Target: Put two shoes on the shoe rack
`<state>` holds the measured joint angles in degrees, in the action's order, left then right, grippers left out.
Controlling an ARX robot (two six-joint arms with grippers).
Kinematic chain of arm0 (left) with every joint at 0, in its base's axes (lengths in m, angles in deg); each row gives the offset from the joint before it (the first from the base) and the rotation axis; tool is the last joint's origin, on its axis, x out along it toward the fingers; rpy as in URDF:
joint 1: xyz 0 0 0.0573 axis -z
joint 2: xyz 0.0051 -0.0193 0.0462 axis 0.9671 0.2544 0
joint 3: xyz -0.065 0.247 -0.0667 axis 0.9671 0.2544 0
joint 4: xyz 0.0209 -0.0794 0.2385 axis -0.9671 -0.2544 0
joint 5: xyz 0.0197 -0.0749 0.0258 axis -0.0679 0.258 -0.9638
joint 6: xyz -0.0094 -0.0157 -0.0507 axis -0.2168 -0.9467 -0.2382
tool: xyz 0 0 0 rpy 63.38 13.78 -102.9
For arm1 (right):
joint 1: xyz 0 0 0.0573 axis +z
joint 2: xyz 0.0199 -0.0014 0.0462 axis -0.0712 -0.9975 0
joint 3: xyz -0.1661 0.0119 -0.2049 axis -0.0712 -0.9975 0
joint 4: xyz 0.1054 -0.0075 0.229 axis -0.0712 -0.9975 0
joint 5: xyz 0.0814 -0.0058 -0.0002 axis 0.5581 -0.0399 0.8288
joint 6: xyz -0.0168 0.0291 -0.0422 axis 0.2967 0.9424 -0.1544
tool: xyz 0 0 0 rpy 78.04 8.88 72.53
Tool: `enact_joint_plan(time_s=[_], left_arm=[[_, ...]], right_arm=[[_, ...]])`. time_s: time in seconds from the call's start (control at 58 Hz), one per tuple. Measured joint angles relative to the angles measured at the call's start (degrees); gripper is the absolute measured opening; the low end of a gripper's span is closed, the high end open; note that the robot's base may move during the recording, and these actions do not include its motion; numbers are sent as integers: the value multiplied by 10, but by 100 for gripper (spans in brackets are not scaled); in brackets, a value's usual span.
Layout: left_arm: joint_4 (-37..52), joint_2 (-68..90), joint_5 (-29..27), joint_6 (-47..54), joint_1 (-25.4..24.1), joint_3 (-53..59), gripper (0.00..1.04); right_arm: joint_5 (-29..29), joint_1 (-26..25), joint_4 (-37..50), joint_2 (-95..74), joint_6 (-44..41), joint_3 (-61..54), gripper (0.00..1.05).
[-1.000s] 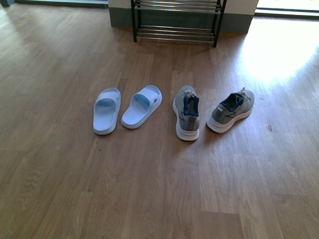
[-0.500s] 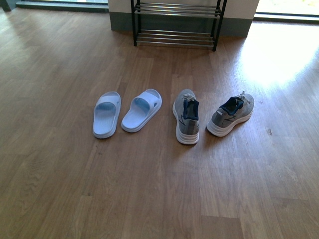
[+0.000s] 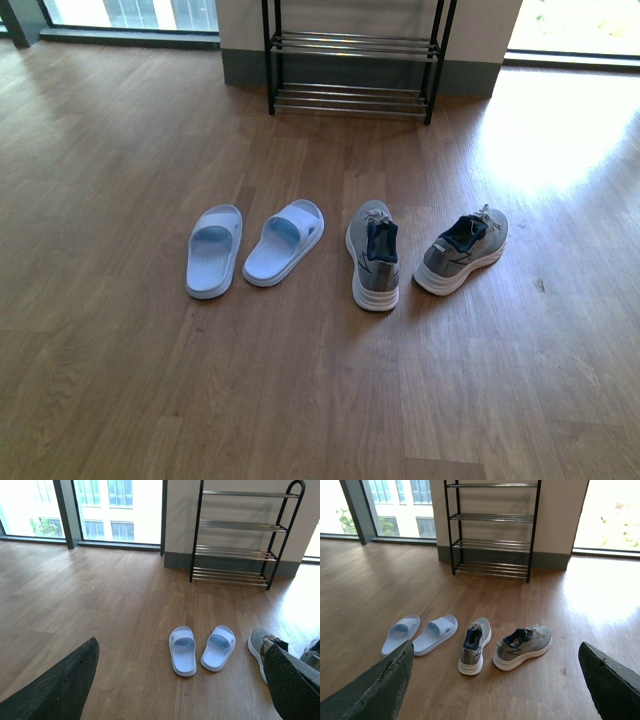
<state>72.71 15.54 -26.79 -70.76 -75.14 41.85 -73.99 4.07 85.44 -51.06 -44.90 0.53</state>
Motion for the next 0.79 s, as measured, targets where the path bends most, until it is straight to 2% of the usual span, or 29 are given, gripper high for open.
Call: enact_joint_plan(time_s=[0.793], left_arm=[[0, 0, 0, 0, 0, 0, 95]], right_arm=[[0, 0, 0, 0, 0, 0, 96]])
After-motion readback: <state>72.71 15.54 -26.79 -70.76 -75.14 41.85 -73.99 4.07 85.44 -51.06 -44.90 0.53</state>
